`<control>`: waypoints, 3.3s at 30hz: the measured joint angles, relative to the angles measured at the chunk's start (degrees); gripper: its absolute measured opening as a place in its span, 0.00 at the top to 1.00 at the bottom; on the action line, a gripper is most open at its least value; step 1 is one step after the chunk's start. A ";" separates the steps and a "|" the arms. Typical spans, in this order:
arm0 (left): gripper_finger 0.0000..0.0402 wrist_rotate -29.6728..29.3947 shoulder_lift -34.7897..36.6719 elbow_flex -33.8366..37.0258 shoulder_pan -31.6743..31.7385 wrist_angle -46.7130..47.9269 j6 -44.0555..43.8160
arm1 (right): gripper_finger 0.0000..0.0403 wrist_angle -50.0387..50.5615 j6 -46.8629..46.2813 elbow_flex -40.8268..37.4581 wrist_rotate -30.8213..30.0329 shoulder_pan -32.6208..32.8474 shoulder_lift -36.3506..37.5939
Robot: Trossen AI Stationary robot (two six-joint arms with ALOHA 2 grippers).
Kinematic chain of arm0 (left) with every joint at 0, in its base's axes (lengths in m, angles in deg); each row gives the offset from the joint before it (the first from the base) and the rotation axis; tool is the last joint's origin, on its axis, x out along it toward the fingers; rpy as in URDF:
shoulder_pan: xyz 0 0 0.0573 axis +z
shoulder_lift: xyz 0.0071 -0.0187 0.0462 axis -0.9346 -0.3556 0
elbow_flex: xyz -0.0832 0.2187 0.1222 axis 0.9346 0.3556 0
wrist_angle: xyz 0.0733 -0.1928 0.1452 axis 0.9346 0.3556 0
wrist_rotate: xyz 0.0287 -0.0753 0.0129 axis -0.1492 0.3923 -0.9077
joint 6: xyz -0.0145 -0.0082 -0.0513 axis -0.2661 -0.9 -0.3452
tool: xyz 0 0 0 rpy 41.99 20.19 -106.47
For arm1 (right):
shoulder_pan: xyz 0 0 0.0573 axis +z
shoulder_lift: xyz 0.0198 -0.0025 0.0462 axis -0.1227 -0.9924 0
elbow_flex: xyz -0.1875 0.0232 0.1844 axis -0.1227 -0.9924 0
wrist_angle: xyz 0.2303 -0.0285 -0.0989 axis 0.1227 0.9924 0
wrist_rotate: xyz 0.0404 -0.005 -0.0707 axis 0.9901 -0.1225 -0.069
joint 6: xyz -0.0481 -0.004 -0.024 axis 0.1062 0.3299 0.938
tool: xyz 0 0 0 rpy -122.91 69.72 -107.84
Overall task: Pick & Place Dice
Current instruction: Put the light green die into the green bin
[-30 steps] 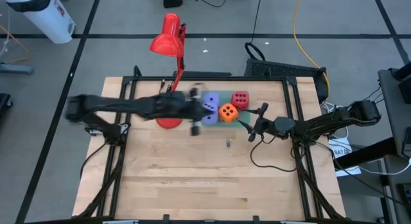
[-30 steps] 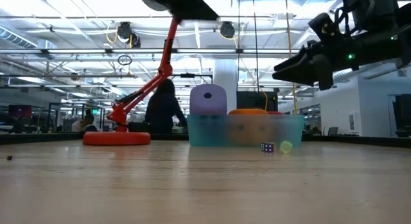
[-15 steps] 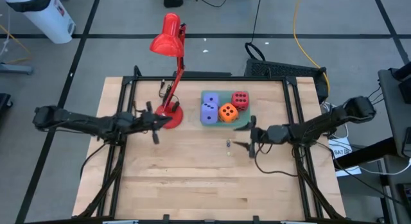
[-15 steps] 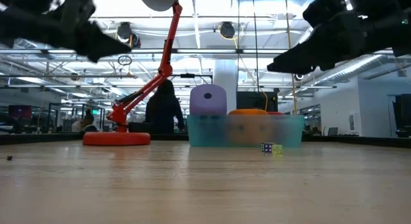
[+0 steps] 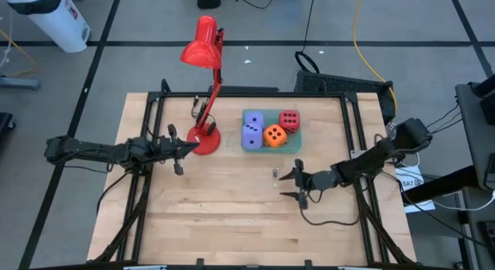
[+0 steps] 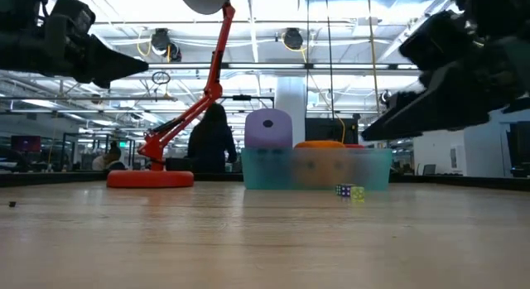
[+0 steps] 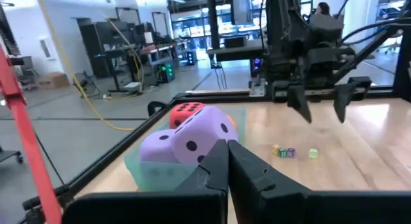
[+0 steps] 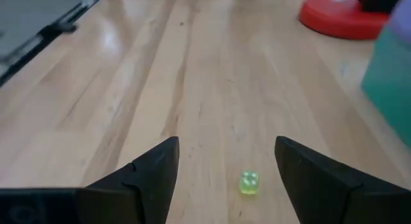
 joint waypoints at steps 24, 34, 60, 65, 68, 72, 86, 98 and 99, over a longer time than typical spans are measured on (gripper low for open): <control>0.97 0.24 0.11 0.00 -0.04 0.32 -1.43 | 0.39 -2.43 2.85 8.18 -5.29 0.40 -20.09; 0.94 0.26 0.07 0.00 -0.02 0.28 -1.37 | 0.39 1.12 2.19 7.69 -6.64 0.02 -17.18; 0.94 0.28 0.07 -0.02 0.00 0.23 -1.47 | 0.90 0.43 1.72 7.94 1.09 -2.55 -13.54; 0.94 0.26 0.07 -0.02 0.00 0.21 -1.47 | 0.85 1.65 6.42 7.91 2.78 -2.61 -3.77; 0.94 0.26 0.07 -0.02 0.00 0.28 -1.45 | 0.84 4.00 9.67 7.93 2.74 -2.66 4.54; 0.94 0.26 0.08 -0.02 0.00 0.25 -1.45 | 0.88 11.47 13.62 7.93 2.74 -3.43 17.62; 0.94 0.24 0.08 -0.02 0.00 0.25 -1.04 | 0.87 32.65 21.79 6.25 2.76 -6.43 57.32; 0.94 0.26 0.08 -0.04 -0.02 0.25 -1.01 | 0.82 37.62 20.95 -3.80 2.65 -6.68 77.99; 0.94 0.25 0.08 -0.04 -0.02 0.25 -1.02 | 0.83 37.73 20.97 -4.81 2.63 -6.69 78.86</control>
